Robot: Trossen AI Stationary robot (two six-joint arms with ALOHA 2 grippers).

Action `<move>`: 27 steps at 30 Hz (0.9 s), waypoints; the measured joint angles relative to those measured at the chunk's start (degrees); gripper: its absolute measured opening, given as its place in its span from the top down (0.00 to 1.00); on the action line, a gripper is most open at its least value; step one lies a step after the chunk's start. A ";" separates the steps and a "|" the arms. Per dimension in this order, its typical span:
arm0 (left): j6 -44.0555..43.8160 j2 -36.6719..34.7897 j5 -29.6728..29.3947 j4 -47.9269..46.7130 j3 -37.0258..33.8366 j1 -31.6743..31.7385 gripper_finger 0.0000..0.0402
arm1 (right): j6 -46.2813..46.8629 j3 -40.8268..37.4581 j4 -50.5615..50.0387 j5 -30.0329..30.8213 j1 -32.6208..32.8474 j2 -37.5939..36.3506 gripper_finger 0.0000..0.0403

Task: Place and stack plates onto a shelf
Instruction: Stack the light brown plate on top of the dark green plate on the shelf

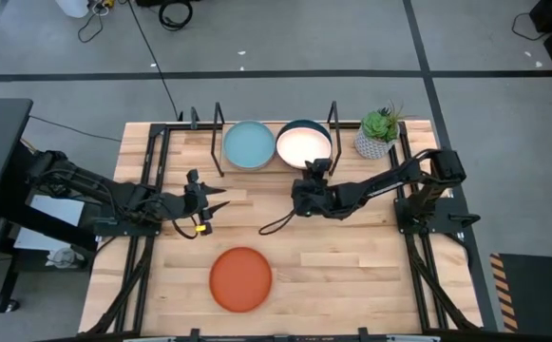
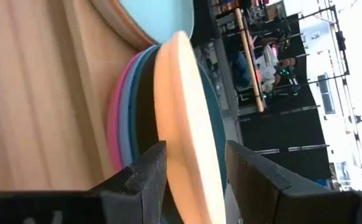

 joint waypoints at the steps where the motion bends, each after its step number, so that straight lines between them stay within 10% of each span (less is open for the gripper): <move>1: -0.06 0.00 0.02 0.03 0.00 0.00 0.58 | 0.01 0.00 0.06 -0.37 -0.40 -0.37 0.58; 18: -1.55 0.02 2.40 -0.28 0.00 0.00 0.58 | 2.61 -0.02 -5.24 -2.97 1.53 -2.45 0.58; 23: -1.72 0.07 2.63 -0.52 0.00 0.06 0.58 | 3.99 0.00 -4.60 -18.33 -0.47 -5.99 0.59; 27: -5.32 0.31 2.70 0.32 0.00 1.25 0.58 | 5.31 0.00 -5.58 -18.44 -3.96 -7.07 0.62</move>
